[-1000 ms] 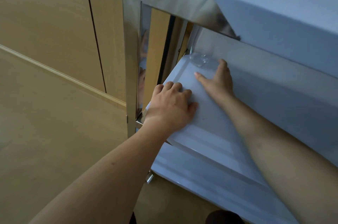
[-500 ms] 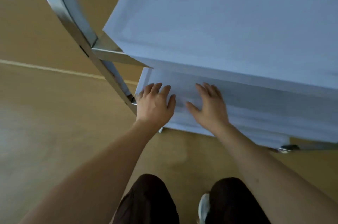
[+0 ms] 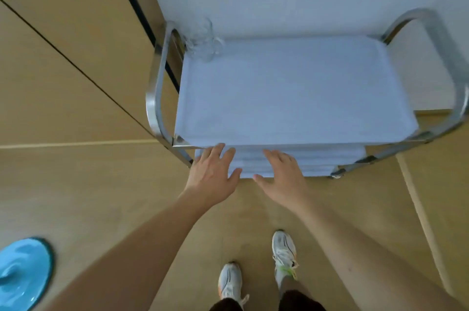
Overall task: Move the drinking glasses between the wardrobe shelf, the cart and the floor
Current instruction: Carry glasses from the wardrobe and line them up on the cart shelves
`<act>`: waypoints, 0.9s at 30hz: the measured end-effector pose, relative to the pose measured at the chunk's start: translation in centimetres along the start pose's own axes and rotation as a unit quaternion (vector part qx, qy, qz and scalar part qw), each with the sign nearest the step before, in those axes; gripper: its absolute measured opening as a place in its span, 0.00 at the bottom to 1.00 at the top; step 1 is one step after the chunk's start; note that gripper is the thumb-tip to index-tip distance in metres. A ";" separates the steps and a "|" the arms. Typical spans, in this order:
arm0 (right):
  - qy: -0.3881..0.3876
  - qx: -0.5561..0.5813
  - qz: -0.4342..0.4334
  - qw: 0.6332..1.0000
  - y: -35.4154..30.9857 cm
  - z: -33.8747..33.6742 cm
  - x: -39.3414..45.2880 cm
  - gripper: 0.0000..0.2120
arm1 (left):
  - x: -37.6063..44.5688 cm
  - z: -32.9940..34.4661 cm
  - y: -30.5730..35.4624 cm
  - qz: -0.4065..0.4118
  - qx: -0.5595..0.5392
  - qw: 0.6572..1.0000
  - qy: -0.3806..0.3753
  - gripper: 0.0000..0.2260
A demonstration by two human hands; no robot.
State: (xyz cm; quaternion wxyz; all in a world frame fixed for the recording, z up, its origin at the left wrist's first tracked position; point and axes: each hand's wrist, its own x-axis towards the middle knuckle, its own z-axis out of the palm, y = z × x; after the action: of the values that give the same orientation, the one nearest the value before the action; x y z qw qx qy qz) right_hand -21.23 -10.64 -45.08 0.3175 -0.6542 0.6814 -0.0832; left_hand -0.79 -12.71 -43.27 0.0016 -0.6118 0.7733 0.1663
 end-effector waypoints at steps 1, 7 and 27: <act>0.019 0.006 0.001 1.000 -0.8 -1.8 -0.9 0.35 | 0.4 -1.9 1.1 0.027 0.005 1.000 0.007 0.26; 0.131 0.029 0.052 0.990 -1.5 -11.8 -5.7 0.36 | 3.3 -10.2 9.3 0.163 0.033 0.985 0.046 0.27; 0.469 -0.008 0.278 0.838 20.5 -37.5 -33.5 0.36 | -0.8 -17.4 57.5 0.536 0.005 0.836 0.114 0.28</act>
State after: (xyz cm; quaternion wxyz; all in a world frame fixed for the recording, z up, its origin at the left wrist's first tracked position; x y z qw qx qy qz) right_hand -60.62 12.32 -15.67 -0.0356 -0.3227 0.9026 -0.2826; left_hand -51.49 -5.18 -11.96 -0.1734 -0.1160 0.9757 0.0663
